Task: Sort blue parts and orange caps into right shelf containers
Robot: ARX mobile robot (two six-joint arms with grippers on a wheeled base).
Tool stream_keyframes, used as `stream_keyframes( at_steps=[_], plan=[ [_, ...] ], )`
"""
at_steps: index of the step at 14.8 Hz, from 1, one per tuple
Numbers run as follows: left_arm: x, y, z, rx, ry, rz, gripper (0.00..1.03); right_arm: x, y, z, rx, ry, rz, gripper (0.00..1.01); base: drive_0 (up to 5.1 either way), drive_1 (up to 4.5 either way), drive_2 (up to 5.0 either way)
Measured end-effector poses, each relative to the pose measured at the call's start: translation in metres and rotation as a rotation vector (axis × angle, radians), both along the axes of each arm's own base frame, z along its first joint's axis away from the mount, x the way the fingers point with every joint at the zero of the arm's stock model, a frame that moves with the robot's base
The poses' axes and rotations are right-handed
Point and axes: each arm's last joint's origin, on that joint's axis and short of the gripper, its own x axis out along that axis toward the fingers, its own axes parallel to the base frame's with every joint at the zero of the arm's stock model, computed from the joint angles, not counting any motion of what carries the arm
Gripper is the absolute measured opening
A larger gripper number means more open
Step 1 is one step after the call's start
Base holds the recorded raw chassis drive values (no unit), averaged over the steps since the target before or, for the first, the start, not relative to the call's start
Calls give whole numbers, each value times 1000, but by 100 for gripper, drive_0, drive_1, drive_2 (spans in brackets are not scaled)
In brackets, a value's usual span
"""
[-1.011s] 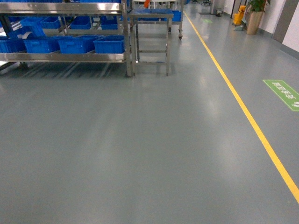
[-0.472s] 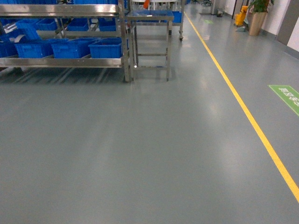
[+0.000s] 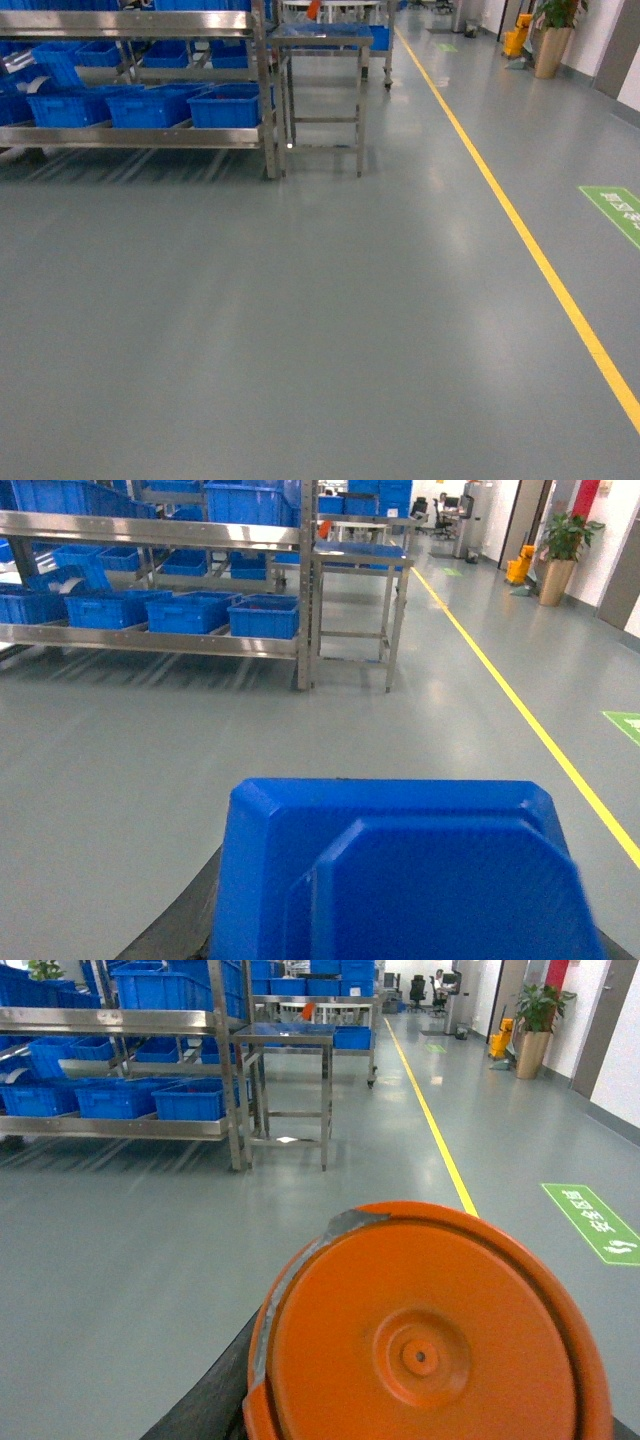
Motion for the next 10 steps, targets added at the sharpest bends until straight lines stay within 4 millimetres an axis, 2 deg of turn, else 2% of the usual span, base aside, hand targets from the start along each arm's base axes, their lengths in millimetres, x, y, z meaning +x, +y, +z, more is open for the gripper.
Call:
stream_keyframes(
  at_steps=[10],
  plan=[
    [0,0,0,0,-3,0,43,0,0,0,0,-2,0,44,-8,410,-426]
  ],
)
